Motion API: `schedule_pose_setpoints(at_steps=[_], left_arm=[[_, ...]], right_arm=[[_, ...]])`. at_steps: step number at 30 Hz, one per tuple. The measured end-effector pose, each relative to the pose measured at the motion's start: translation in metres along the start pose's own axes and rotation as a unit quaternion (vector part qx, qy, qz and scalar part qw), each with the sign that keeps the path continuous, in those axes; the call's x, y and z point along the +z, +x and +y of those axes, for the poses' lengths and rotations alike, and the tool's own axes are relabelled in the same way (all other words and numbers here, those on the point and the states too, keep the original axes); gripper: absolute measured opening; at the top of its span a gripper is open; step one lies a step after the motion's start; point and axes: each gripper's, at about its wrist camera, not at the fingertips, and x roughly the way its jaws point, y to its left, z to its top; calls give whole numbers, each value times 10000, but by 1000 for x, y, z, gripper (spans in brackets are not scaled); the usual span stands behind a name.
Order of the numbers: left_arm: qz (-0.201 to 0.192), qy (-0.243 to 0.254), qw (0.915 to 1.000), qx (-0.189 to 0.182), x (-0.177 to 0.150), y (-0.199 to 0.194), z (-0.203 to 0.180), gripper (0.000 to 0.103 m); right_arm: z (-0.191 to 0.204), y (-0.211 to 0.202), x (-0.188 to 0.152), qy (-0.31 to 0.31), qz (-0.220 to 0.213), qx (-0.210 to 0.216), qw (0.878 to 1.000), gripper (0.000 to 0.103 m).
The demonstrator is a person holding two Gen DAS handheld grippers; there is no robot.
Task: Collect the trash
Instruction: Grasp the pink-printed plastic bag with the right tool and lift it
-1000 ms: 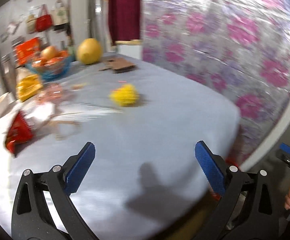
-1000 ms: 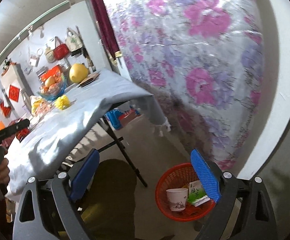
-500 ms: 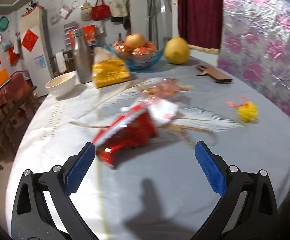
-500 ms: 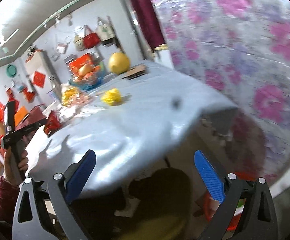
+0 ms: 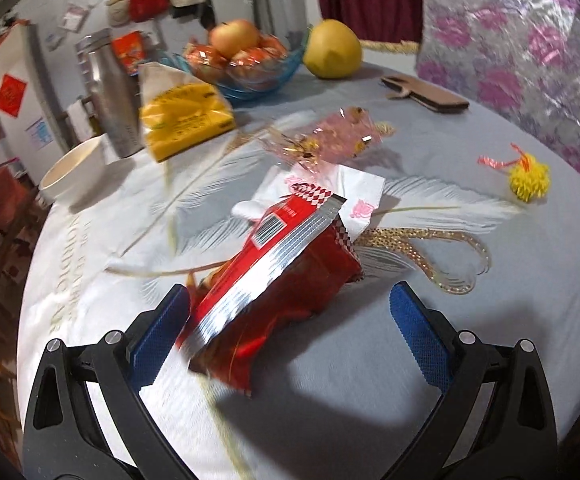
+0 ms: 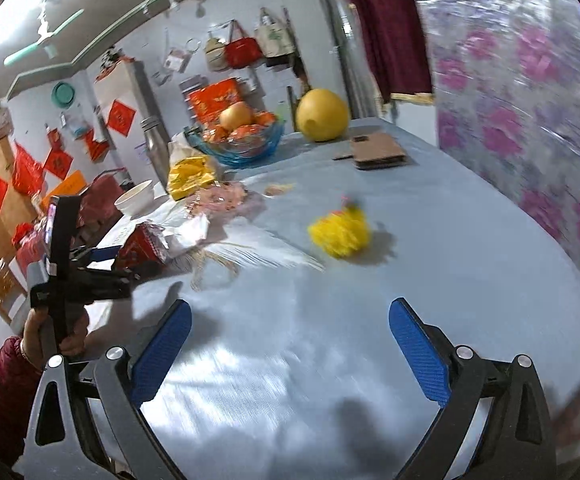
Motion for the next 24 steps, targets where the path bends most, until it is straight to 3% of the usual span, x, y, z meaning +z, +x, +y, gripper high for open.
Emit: schedule_pose_setpoints(at_steps=[10, 18, 24], left_arm=[[398, -152, 9983, -396, 2, 18, 12, 96], [441, -173, 9984, -293, 2, 20, 11, 96], [469, -379, 9978, -274, 2, 22, 18, 96]], right_arm=[[54, 84, 52, -481, 207, 418, 9978, 97], [70, 173, 110, 193, 576, 877, 9943, 97], [65, 230, 117, 652, 805, 871, 9908, 97]])
